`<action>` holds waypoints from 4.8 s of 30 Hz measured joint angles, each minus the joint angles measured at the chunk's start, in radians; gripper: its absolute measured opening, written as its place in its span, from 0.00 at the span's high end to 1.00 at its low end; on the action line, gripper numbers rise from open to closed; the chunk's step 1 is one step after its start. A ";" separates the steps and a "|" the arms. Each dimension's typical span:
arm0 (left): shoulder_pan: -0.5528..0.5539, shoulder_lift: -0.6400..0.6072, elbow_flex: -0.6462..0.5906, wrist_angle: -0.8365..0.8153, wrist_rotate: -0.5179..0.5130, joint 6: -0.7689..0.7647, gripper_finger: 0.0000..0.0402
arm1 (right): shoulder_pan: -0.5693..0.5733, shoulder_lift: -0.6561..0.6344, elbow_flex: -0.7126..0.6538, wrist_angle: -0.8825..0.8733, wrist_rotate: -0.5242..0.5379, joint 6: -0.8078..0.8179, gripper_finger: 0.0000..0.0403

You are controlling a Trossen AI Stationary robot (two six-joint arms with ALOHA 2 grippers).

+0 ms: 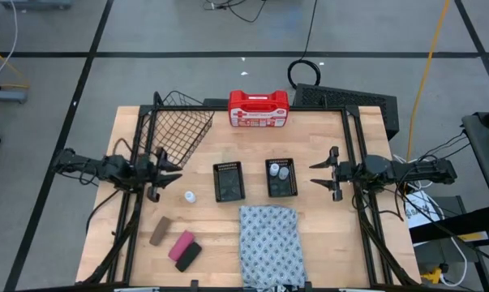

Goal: Pick & Place Medicine items
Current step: Put the white pill bottle into the right black basket

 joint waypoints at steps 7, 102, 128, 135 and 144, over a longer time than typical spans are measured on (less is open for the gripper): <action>0.000 0.000 0.000 0.187 0.000 -0.052 0.73 | 0.000 0.000 0.000 0.000 0.000 0.000 0.51; -0.533 1.382 0.682 -1.001 -0.175 -1.542 0.47 | 0.000 0.000 0.000 0.000 -0.001 0.000 0.51; -0.499 1.667 0.681 -0.905 -0.454 -1.536 0.47 | 0.000 0.000 0.000 0.000 -0.001 0.001 0.51; -0.452 1.666 0.681 -0.909 -0.480 -1.527 0.47 | 0.000 0.000 0.000 0.000 -0.001 0.001 0.51; -0.399 1.665 0.681 -0.907 -0.533 -1.505 0.47 | 0.000 0.000 0.000 0.000 -0.001 0.001 0.51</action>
